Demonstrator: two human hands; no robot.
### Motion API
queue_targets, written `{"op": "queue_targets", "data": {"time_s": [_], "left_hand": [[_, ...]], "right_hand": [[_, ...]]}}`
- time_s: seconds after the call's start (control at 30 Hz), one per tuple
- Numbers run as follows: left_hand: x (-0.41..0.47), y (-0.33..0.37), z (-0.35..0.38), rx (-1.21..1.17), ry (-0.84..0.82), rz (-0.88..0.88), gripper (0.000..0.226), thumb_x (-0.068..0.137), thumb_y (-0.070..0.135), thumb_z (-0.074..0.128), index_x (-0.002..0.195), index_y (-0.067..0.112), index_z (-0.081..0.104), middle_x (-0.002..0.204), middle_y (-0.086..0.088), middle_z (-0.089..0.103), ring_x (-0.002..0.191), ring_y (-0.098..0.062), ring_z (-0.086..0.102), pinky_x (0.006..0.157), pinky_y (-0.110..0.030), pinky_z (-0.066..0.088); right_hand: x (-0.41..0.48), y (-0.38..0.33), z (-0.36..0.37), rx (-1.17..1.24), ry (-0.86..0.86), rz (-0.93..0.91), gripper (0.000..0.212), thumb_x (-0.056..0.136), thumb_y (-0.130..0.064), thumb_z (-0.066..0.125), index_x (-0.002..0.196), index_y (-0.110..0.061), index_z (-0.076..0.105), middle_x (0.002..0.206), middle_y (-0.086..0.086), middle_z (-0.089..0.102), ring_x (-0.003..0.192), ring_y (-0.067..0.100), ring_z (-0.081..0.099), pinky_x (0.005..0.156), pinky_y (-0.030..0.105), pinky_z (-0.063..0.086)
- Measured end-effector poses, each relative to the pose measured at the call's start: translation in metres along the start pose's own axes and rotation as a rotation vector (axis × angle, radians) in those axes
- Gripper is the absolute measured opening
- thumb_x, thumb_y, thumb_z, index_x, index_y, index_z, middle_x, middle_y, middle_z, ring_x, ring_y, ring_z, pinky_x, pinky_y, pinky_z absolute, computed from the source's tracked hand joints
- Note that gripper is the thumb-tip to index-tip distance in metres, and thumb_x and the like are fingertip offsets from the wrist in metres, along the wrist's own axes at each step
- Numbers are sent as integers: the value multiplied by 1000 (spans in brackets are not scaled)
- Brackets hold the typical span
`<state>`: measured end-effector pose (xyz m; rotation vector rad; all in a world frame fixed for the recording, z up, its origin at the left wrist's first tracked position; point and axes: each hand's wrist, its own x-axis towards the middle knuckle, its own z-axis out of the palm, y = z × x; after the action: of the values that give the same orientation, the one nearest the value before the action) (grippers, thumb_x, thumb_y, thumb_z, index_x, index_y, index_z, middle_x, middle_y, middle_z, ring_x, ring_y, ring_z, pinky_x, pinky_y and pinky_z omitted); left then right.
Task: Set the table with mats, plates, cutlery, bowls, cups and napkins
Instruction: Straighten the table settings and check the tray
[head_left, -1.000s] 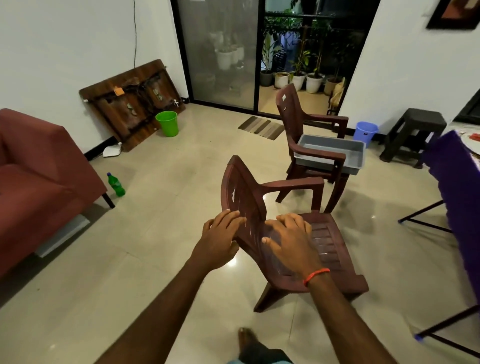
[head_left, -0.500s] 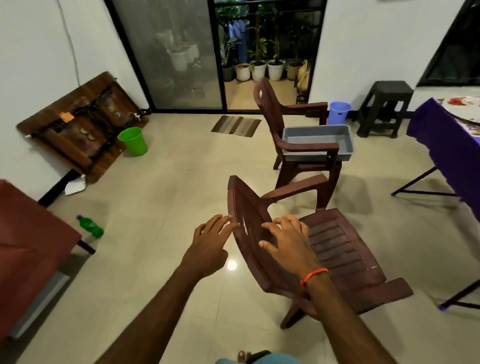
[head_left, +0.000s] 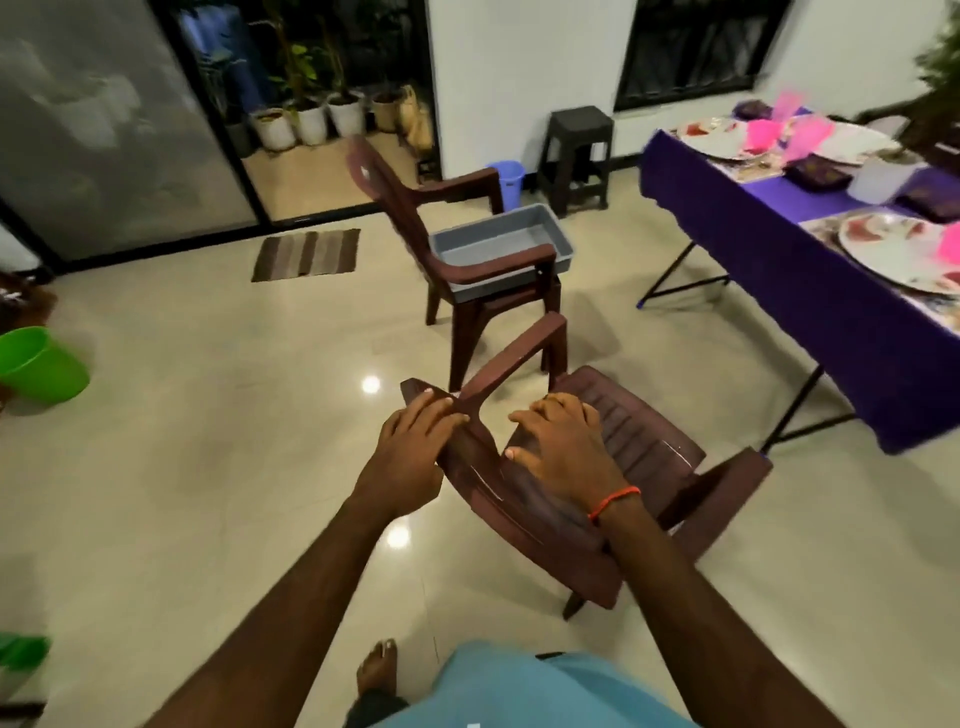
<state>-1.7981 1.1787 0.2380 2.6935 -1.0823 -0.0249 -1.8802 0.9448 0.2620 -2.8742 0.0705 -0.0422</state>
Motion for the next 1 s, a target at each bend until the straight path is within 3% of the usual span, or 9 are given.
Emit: {"op": "queue_targets", "data": {"time_s": [0.17, 0.27, 0.4, 0.57, 0.7, 0.8, 0.9, 0.97, 1.0], "left_hand": [[15, -49, 0, 45, -79, 215, 78, 76, 13, 64, 151, 26, 46, 164, 0, 33, 158, -25, 12, 123, -49, 20], [26, -71, 1, 72, -116, 329, 75, 78, 24, 74, 149, 27, 47, 162, -1, 37, 156, -29, 20, 122, -52, 25], [45, -79, 13, 104, -154, 500, 76, 72, 29, 87, 141, 28, 55, 154, -4, 49, 152, -34, 32, 116, -57, 34], [58, -76, 23, 87, -161, 618, 67, 74, 28, 87, 135, 31, 59, 154, -4, 50, 153, -34, 29, 118, -58, 26], [69, -77, 28, 127, -192, 641, 55, 87, 30, 77, 138, 34, 56, 159, -2, 43, 156, -31, 19, 122, -54, 10], [75, -80, 30, 152, -209, 671, 50, 81, 33, 81, 129, 34, 63, 153, -4, 50, 154, -34, 28, 120, -59, 20], [83, -82, 28, 182, -225, 710, 43, 73, 34, 85, 113, 39, 70, 145, -2, 59, 149, -35, 37, 114, -64, 31], [88, -78, 25, 222, -246, 721, 39, 67, 32, 90, 101, 43, 74, 133, 6, 68, 143, -33, 48, 110, -65, 35], [91, -76, 23, 226, -244, 717, 38, 65, 31, 92, 97, 44, 76, 124, 11, 73, 138, -32, 53, 108, -65, 36]], "right_hand": [[-5, -34, 4, 15, -9, 198, 56, 92, -61, 55, 142, -35, 51, 145, -3, 49, 142, 22, 26, 111, 41, 18], [-18, -49, 3, 12, -73, 284, 81, 79, -84, 37, 145, -38, 46, 147, -5, 46, 142, 22, 25, 113, 43, 19], [-55, -66, 19, 0, -57, 465, 102, 64, -101, 34, 147, -41, 40, 142, -9, 50, 134, 20, 35, 109, 43, 23], [-79, -77, 42, -31, -157, 644, 121, 50, -104, 35, 152, -40, 30, 147, -3, 49, 133, 25, 42, 112, 46, 24], [-78, -80, 67, -98, -53, 719, 85, 75, -71, 49, 151, -34, 37, 134, 0, 61, 118, 28, 58, 101, 47, 44], [-77, -88, 79, -161, 53, 743, 56, 76, -32, 61, 131, -29, 59, 101, 0, 73, 92, 26, 68, 82, 41, 53], [-81, -96, 89, -273, 82, 714, 21, 83, -27, 53, 97, -30, 68, 68, -4, 67, 64, 22, 67, 64, 33, 49], [-82, -93, 92, -300, 94, 709, 5, 86, -31, 63, 90, -30, 66, 67, -5, 66, 61, 20, 65, 62, 32, 50], [-82, -91, 94, -290, 97, 727, 9, 84, -32, 72, 88, -30, 65, 66, -5, 65, 60, 20, 64, 62, 33, 50]]}}
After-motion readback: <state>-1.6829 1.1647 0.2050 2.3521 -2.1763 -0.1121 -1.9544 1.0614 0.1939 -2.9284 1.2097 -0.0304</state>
